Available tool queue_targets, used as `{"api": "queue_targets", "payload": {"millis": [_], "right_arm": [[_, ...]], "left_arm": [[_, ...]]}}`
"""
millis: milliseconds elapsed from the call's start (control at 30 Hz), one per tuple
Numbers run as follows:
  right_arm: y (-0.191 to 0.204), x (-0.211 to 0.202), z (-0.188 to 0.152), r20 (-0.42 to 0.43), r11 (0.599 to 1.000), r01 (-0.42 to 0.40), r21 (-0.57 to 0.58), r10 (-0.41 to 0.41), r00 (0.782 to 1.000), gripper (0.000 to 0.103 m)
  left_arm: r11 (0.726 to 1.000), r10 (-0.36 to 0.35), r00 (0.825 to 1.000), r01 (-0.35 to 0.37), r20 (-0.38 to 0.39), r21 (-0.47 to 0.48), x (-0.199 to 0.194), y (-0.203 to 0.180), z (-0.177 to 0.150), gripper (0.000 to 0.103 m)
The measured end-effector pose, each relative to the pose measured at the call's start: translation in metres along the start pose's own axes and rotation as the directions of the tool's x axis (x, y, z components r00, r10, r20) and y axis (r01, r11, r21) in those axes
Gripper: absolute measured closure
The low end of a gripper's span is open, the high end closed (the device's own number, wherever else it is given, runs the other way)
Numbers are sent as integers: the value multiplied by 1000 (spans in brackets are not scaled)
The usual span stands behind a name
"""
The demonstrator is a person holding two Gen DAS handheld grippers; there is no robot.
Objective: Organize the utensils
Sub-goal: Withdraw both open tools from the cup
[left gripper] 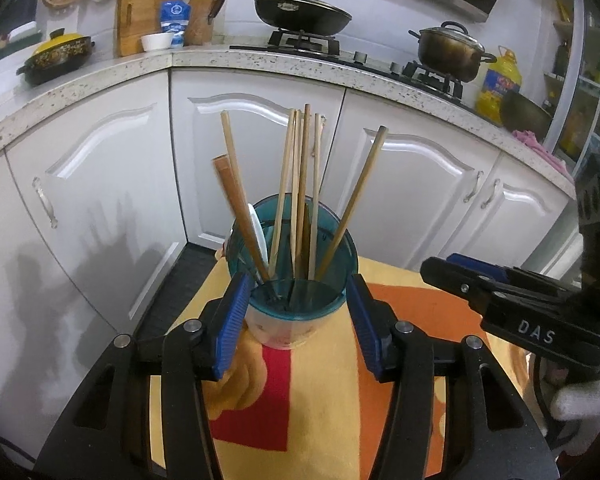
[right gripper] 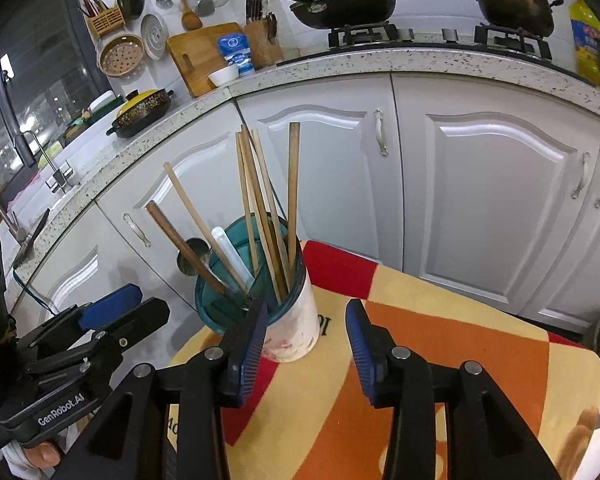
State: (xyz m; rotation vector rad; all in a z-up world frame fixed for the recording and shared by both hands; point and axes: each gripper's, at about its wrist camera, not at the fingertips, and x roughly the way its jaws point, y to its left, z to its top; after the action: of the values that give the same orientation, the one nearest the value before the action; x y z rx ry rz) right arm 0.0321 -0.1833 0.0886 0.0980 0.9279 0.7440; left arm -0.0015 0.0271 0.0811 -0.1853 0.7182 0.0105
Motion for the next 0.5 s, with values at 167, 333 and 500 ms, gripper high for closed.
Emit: {"api": "queue_targets", "payload": {"millis": [167, 333, 500], "right_arm": [[3, -8, -6, 10, 1000, 9, 6, -9, 1000, 63], [8, -13, -7, 14, 1000, 9, 1, -9, 1000, 62], [15, -18, -7, 25, 1000, 20, -20, -20, 999, 62]], "left_arm": [[1000, 19, 1000, -19, 13, 8, -6, -2, -3, 53], [999, 35, 999, -36, 26, 21, -11, -3, -6, 53], [998, 50, 998, -51, 34, 32, -14, -5, -7, 53]]}}
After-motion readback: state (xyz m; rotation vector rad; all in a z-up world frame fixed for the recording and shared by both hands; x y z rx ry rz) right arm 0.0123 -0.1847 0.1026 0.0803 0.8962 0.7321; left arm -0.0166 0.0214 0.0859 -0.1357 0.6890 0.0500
